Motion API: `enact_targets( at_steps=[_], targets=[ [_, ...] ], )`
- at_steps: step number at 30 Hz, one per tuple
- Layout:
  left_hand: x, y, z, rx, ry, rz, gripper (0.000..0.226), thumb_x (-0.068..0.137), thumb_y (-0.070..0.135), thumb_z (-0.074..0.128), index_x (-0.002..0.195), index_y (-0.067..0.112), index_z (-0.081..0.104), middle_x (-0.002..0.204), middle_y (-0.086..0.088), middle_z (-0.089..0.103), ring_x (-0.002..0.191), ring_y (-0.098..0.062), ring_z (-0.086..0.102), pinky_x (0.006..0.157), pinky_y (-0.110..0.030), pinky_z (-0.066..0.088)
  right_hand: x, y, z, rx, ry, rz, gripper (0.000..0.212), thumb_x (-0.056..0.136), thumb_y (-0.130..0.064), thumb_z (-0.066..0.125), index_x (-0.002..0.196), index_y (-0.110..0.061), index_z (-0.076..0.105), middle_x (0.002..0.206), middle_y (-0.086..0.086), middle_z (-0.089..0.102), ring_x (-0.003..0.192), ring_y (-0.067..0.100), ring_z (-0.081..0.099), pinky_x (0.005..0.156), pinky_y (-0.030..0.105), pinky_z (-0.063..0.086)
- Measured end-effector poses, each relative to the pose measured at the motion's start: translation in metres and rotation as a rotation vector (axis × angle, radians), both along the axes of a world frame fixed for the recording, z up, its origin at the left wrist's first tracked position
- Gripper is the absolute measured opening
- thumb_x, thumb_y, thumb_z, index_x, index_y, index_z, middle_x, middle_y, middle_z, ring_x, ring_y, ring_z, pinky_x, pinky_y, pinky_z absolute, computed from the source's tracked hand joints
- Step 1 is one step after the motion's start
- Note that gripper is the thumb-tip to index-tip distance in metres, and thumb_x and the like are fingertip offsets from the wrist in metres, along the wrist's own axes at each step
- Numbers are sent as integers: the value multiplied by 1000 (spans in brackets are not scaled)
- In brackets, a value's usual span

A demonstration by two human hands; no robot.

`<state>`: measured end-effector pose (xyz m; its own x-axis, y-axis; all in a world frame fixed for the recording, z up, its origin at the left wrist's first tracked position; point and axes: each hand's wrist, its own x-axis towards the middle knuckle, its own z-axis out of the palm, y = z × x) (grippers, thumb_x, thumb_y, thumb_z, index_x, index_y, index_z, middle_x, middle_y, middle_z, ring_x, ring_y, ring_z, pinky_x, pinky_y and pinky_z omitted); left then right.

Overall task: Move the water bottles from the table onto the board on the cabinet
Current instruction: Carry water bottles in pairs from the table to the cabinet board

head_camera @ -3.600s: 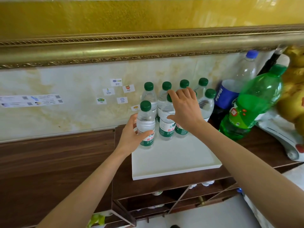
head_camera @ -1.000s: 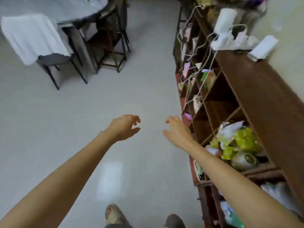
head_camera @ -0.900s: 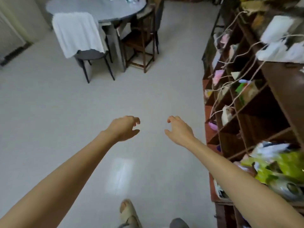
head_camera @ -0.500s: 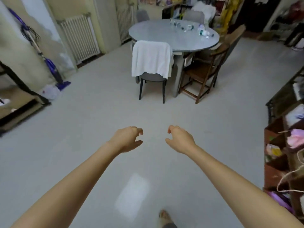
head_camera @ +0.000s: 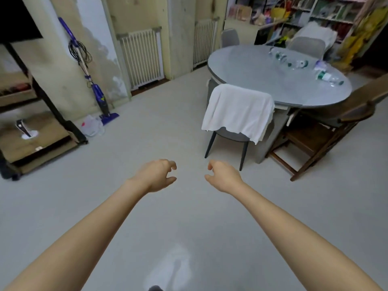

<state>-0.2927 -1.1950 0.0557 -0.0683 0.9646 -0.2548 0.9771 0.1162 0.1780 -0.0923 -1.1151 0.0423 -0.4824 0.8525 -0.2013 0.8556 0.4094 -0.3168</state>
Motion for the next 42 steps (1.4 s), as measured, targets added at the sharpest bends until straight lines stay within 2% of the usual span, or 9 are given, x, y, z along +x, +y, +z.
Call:
enact_targets(
  at_steps=[3, 6, 12, 19, 24, 28, 32, 39, 42],
  targets=[
    [-46, 67, -10, -1, 7, 11, 39, 94, 39, 54, 129, 24, 52, 129, 5, 59, 118, -20, 56, 92, -34, 46, -43, 66, -7, -11, -2, 4, 34, 93, -29, 52, 122, -12, 52, 121, 6, 58, 110, 27, 55, 80, 35, 45],
    [-75, 140, -20, -4, 22, -64, 39, 94, 38, 53, 130, 23, 51, 129, 4, 59, 119, -20, 55, 93, -35, 47, -69, 129, -18, -21, 18, -68, 33, 93, -29, 52, 121, -12, 52, 123, 5, 57, 111, 26, 54, 78, 33, 44],
    [-57, 294, -20, -44, 38, -317, 39, 94, 37, 52, 130, 23, 51, 130, 2, 58, 117, -23, 56, 90, -36, 47, -38, 228, -18, -50, 29, -338, 34, 92, -30, 53, 122, -13, 54, 123, 4, 59, 111, 26, 56, 81, 33, 45],
    [77, 451, -23, -29, 12, -645, 36, 93, 35, 52, 128, 22, 53, 125, 2, 59, 113, -23, 56, 80, -32, 43, 84, 324, -15, -32, 32, -675, 26, 91, -26, 51, 113, -12, 55, 115, 5, 61, 104, 26, 57, 82, 37, 48],
    [200, 552, -24, -10, -3, -759, 35, 91, 36, 54, 123, 21, 57, 124, 0, 60, 113, -25, 56, 81, -34, 46, 194, 391, -17, 11, 43, -801, 29, 91, -28, 54, 117, -14, 55, 118, 7, 61, 104, 28, 58, 80, 34, 46],
    [295, 621, -12, -3, -20, -848, 27, 89, 31, 55, 113, 17, 58, 113, -5, 63, 107, -27, 59, 72, -33, 44, 284, 443, -9, 16, 42, -862, 29, 90, -28, 56, 114, -13, 56, 116, 8, 61, 104, 28, 58, 80, 35, 47],
    [373, 686, -8, 32, -18, -904, 37, 92, 36, 55, 127, 23, 54, 126, -1, 60, 116, -27, 57, 88, -41, 48, 360, 501, 1, 51, 62, -917, 29, 92, -28, 55, 117, -13, 54, 116, 8, 60, 102, 26, 57, 82, 35, 49],
    [497, 833, -29, 38, -25, -1018, 40, 91, 36, 57, 128, 22, 55, 124, -1, 62, 111, -21, 59, 92, -42, 51, 473, 621, -1, 75, 107, -952, 27, 93, -26, 55, 115, -9, 55, 115, 9, 61, 102, 25, 58, 81, 33, 47],
    [550, 897, -23, 28, -52, -1026, 37, 93, 33, 56, 127, 19, 57, 122, -2, 63, 110, -21, 60, 93, -38, 51, 521, 675, 5, 77, 110, -966, 26, 94, -24, 55, 113, -7, 56, 112, 11, 61, 99, 26, 59, 82, 36, 49]
  ],
)
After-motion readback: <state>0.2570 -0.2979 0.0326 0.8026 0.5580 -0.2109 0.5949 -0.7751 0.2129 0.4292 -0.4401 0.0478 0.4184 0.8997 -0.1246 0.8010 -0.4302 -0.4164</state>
